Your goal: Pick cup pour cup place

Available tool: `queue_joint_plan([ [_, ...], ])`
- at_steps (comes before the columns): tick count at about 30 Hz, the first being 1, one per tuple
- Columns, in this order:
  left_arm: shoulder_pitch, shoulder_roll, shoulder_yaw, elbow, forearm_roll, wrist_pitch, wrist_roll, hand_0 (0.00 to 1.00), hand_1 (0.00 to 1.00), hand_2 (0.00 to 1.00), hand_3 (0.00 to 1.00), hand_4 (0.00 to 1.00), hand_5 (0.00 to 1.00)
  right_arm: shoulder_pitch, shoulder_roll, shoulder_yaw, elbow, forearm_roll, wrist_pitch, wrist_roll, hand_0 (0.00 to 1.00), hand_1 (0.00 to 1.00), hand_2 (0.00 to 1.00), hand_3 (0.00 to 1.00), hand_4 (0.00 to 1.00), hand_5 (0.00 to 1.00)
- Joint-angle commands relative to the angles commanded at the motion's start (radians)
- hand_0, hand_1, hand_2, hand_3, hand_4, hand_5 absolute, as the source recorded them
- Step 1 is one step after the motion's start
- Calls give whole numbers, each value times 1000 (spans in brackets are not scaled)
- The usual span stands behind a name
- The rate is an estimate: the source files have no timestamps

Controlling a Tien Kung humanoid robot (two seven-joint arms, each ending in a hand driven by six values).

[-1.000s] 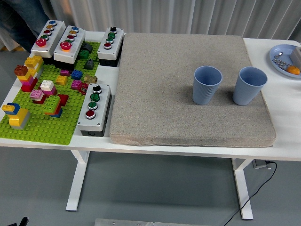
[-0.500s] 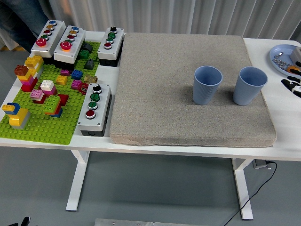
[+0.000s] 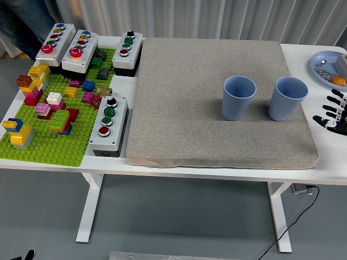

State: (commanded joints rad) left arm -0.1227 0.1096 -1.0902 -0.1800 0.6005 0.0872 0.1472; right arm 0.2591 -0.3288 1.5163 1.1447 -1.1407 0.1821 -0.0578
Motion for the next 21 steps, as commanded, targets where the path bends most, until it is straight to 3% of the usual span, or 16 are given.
queue_joint_plan([
  [21, 4, 1, 13, 0, -4, -2, 2, 714, 660, 734, 657, 469, 992, 3, 55, -40, -48, 25, -46, 44, 925, 841, 916, 958, 868, 317],
])
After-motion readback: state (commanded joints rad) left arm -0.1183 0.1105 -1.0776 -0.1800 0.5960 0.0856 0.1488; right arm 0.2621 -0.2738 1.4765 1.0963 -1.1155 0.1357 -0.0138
